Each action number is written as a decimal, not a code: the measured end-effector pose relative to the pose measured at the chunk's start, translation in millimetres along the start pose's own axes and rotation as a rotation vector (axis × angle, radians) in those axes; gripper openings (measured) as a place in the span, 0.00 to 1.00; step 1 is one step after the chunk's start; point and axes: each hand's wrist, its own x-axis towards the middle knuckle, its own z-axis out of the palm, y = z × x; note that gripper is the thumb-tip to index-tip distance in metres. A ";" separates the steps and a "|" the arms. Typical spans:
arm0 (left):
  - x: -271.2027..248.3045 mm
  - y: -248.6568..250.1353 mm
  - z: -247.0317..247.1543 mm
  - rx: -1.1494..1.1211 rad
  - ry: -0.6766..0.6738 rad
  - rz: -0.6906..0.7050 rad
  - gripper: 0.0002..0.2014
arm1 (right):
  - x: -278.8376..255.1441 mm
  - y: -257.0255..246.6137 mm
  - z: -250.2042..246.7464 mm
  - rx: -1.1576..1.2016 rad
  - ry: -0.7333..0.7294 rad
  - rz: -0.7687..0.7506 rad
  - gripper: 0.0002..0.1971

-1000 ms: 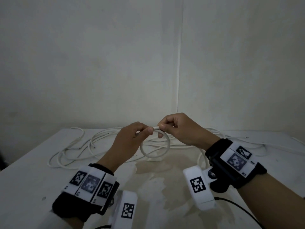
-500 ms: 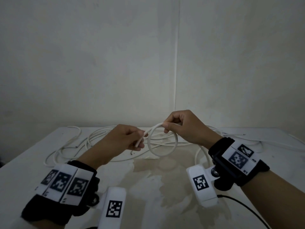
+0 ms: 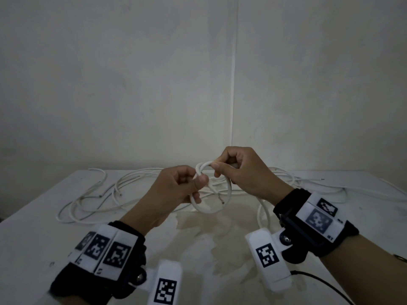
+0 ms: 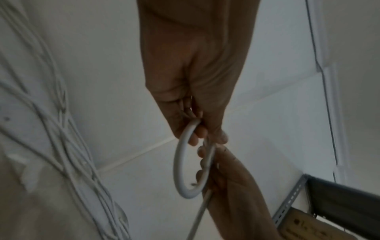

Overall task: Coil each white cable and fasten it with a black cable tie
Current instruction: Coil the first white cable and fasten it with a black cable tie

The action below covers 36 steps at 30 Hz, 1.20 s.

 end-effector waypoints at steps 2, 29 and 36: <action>1.2 -3.0 -0.3 0.136 0.080 0.073 0.07 | -1.6 -5.0 -2.7 0.022 -0.021 0.019 0.09; 0.7 -15.2 2.8 0.677 -0.116 0.290 0.13 | -2.5 7.6 -18.6 -0.045 -0.187 0.158 0.10; -1.1 -21.4 1.6 1.004 -0.235 0.280 0.14 | 2.9 8.0 -22.9 -0.245 -0.225 0.082 0.08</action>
